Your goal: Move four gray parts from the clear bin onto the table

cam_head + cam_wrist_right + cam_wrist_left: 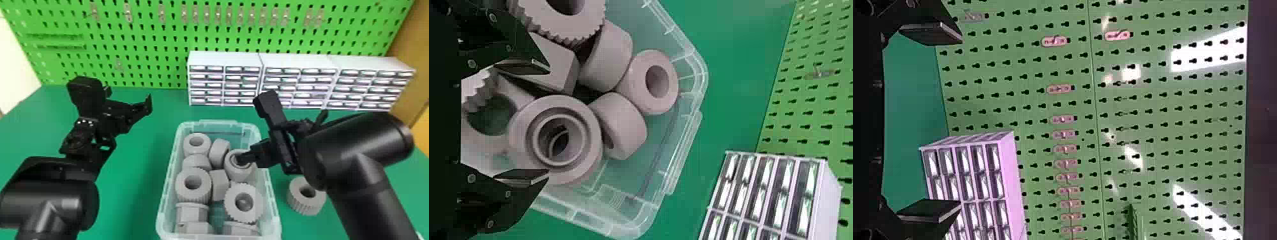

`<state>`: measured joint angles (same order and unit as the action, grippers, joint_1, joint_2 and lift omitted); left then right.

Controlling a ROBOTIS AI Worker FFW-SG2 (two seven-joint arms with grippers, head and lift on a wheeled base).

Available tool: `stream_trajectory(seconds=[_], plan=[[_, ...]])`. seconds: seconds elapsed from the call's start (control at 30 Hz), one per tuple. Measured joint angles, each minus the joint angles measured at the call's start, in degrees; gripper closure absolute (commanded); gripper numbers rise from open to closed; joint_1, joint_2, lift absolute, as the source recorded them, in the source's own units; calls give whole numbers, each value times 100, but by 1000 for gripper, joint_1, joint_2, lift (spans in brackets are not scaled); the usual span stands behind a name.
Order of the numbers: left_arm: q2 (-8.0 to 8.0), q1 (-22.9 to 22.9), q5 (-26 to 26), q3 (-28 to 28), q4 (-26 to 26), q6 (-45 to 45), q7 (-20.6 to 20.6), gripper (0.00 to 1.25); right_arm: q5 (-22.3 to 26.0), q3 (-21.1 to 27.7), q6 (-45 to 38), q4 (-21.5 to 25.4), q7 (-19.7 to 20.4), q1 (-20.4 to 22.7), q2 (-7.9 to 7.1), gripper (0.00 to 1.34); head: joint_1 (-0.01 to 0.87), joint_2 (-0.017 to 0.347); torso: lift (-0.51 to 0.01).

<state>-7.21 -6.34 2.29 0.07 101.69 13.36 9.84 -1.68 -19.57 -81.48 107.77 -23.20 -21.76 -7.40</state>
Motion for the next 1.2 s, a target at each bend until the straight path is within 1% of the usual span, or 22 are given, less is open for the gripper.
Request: stream_trajectory(seconds=[0.1,0.27,0.53,0.77,1.2], plan=[[0,1,0,-2,0,0,0,122,114,-65,216,-256,-4,-88,-4,518,678,34,-50],[0,6,0,-2,0,1,0,122,166,-154,460,-584,-9,-205,-3,519,678,34,-50],[0,15,0,3,0,9,0,122,168,-199,668,-953,-39,-341,17,518,678,34,-50],[0,19,-7,2,0,9,0,122,186,-265,884,-1403,-334,-452,42,518,678,34,-50],[0,19,-3,-7,-16,10,0,122,152,-476,1100,-1858,-344,-610,77,519,678,34,-50]])
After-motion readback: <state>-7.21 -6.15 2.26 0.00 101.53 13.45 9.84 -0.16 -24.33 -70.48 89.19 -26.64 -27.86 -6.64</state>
